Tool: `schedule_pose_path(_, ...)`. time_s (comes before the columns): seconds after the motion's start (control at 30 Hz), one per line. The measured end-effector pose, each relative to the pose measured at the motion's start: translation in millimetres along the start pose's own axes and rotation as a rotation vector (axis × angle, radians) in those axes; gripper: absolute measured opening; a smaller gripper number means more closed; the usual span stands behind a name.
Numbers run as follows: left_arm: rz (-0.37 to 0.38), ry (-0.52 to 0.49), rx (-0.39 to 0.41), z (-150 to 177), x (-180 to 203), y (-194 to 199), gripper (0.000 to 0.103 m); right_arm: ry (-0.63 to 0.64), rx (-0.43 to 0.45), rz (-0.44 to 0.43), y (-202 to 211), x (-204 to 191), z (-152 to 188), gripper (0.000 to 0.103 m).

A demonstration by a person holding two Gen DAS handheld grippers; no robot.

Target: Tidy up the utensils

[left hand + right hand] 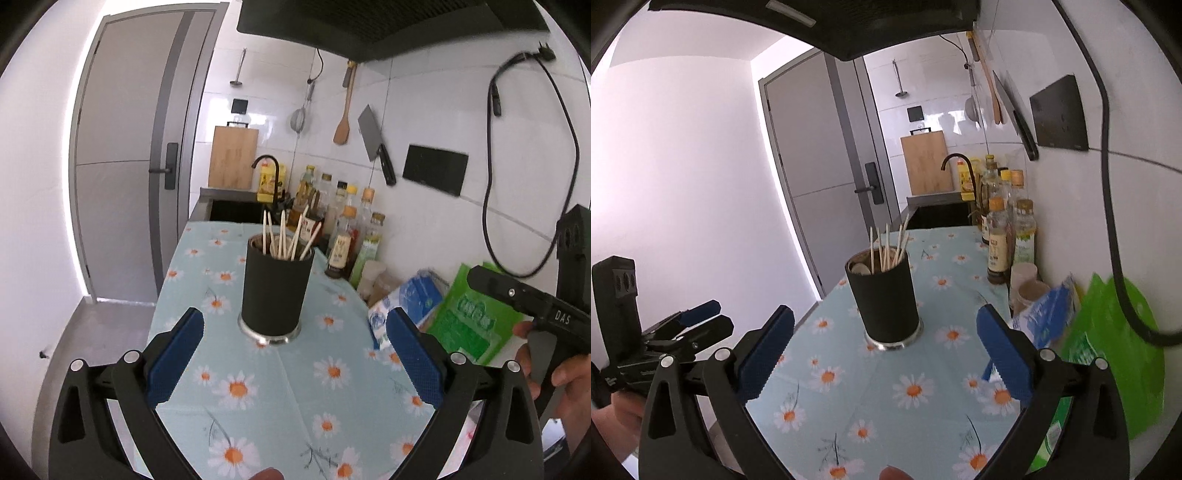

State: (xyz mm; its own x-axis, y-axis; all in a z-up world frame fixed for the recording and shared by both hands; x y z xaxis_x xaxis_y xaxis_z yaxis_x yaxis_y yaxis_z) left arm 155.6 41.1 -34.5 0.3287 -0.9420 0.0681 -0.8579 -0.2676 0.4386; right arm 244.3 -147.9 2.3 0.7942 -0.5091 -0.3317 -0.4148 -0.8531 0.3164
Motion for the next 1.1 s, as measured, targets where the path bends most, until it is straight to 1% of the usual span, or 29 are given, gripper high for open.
schedule_pose_path(0.23,-0.018,0.002,-0.023,24,1,12,0.096,-0.008,-0.031,0.003,9,-2,24,0.098)
schedule_pose_path(0.37,-0.019,0.010,-0.035,33,0,16,0.096,-0.026,-0.064,-0.004,7,-5,38,0.098)
schedule_pose_path(0.47,-0.023,0.008,-0.050,41,0,17,0.096,-0.030,-0.071,-0.011,7,-7,46,0.098)
schedule_pose_path(0.7,-0.024,0.003,-0.087,57,2,18,0.096,-0.040,-0.079,-0.014,4,-9,54,0.098)
schedule_pose_path(0.8,-0.028,-0.014,-0.089,59,3,18,0.096,-0.040,-0.085,-0.019,4,-12,57,0.098)
schedule_pose_path(1.1,-0.024,-0.019,-0.106,63,3,16,0.096,-0.046,-0.100,-0.009,1,-13,65,0.098)
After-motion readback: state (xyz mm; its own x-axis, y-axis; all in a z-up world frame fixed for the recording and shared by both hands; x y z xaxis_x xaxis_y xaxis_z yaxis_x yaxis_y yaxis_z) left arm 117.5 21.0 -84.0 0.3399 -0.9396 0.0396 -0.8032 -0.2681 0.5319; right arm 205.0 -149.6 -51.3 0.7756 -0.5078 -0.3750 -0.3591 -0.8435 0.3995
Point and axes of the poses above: each gripper's, at about its wrist camera, not at the fingertips, and y roughly against the way its jaws point, x to its right, z to its underside, the point moved 10 cm from there along -y, roughly the way its jaws point, and after that the axes turned 11 degrees about -z, right-handed, at the moved point
